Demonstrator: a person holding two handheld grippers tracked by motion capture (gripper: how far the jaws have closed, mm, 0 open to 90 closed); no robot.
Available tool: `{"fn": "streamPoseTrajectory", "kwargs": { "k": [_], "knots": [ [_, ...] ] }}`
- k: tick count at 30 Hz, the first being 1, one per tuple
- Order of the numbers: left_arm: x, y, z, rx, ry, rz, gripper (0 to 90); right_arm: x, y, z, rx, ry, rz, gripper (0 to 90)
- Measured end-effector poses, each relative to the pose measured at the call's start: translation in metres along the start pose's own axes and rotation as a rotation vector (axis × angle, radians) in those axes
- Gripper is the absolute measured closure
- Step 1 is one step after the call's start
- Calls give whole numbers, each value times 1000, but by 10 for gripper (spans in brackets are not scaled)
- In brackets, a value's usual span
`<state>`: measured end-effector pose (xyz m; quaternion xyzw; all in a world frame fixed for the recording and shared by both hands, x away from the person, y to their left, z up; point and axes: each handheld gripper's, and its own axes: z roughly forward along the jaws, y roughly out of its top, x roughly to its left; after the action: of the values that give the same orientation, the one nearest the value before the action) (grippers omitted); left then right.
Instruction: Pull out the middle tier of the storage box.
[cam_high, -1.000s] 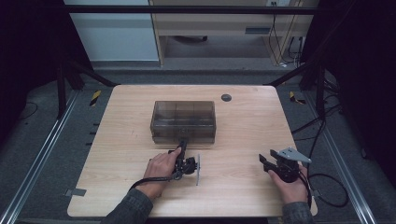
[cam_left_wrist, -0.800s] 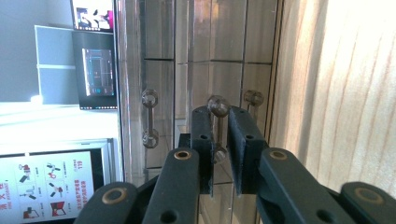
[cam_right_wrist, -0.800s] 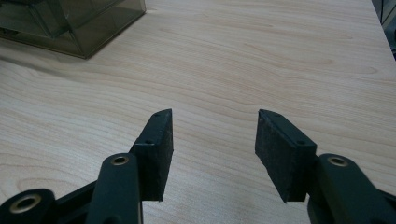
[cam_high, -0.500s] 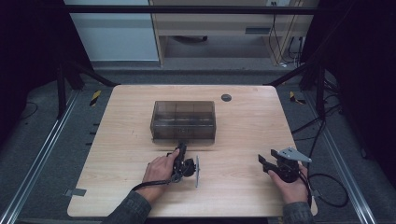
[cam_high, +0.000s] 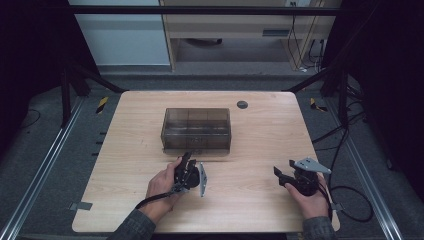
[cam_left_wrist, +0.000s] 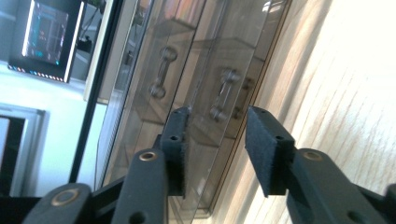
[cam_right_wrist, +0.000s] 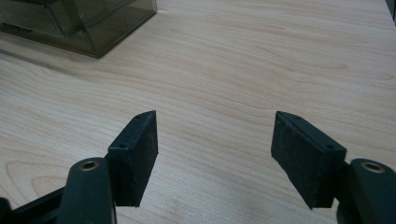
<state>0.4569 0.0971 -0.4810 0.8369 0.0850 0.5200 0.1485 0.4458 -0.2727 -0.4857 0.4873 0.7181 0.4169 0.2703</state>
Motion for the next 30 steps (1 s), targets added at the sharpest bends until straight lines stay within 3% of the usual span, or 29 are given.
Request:
{"fn": "streamPoseTrajectory", "kwargs": {
  "k": [7,12,15,17,22,30],
  "knots": [
    [14,-13,-4,3,-15,-90,531,1,0,1,4,-1,-15,304],
    [25,-24,-9,-5,-47,-181,488,5,1,2,14,9,-41,294],
    [31,-31,-11,3,-58,-206,450,9,2,3,22,24,-57,287],
    [34,-36,-12,-4,-74,-249,426,12,2,3,29,38,-66,284],
    [43,-48,-17,-9,-116,-306,371,23,7,7,47,72,-114,299],
    [59,-72,-28,-35,-220,-400,306,45,27,26,112,178,-220,346]
  ]
}}
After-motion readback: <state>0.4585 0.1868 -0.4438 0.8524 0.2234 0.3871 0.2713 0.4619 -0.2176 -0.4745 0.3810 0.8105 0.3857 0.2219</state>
